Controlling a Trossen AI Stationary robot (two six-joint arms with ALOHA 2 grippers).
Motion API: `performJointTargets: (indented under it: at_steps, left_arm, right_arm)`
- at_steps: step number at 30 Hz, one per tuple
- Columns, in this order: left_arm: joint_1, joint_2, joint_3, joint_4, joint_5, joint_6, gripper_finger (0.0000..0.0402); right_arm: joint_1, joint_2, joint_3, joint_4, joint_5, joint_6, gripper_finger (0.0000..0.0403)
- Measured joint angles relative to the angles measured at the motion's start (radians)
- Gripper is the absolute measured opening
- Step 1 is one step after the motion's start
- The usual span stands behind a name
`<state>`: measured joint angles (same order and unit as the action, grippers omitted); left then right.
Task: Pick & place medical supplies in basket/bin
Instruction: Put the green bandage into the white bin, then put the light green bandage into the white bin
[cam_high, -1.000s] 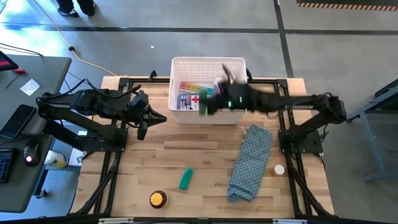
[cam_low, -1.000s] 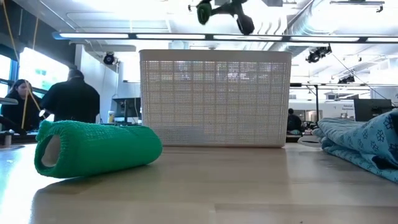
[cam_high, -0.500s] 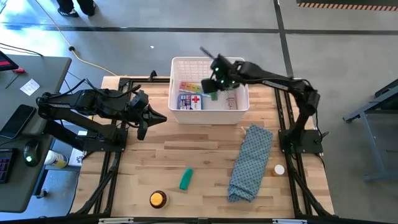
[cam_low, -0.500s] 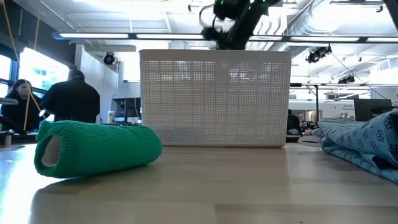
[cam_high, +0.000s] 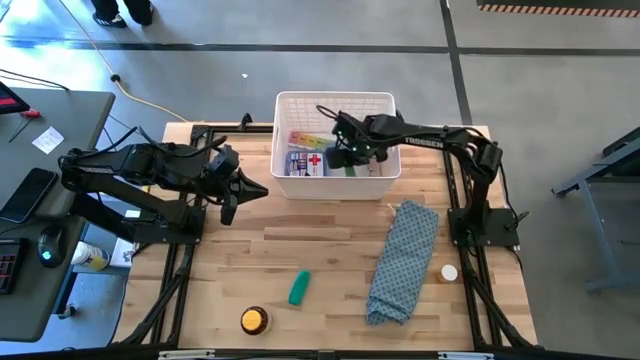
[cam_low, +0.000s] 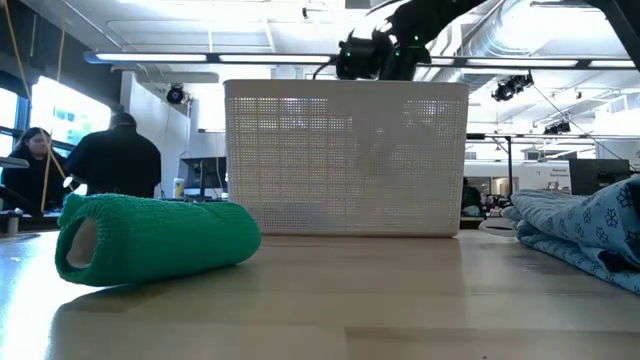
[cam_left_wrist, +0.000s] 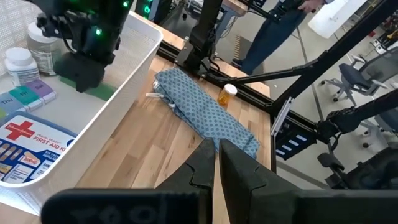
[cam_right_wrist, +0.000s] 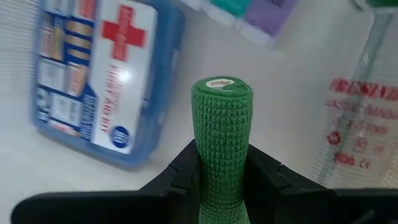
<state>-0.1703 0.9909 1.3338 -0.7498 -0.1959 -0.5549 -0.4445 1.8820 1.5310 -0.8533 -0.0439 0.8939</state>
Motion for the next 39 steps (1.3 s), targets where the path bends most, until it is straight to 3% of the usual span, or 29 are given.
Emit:
performJointTargets:
  at_steps: [13, 24, 30, 39]
  left_arm:
    - [0.000, 0.000, 0.000, 0.000, 0.010, -0.004, 0.0060]
    - [0.000, 0.000, 0.000, -0.025, 0.024, -0.071, 0.0060]
    - [0.000, 0.000, 0.000, -0.046, 0.022, -0.082, 0.0060]
    - [0.000, 0.000, 0.000, -0.171, 0.017, -0.088, 0.0060]
  right_arm:
    - [0.028, 0.001, -0.094, 0.049, 0.009, 0.040, 0.0085]
    - [0.029, -0.006, -0.094, 0.064, 0.008, 0.012, 0.0201]
    - [0.019, -0.082, -0.094, 0.081, 0.015, -0.001, 0.0236]
    - [0.043, -0.297, -0.092, 0.175, 0.064, -0.023, 0.0234]
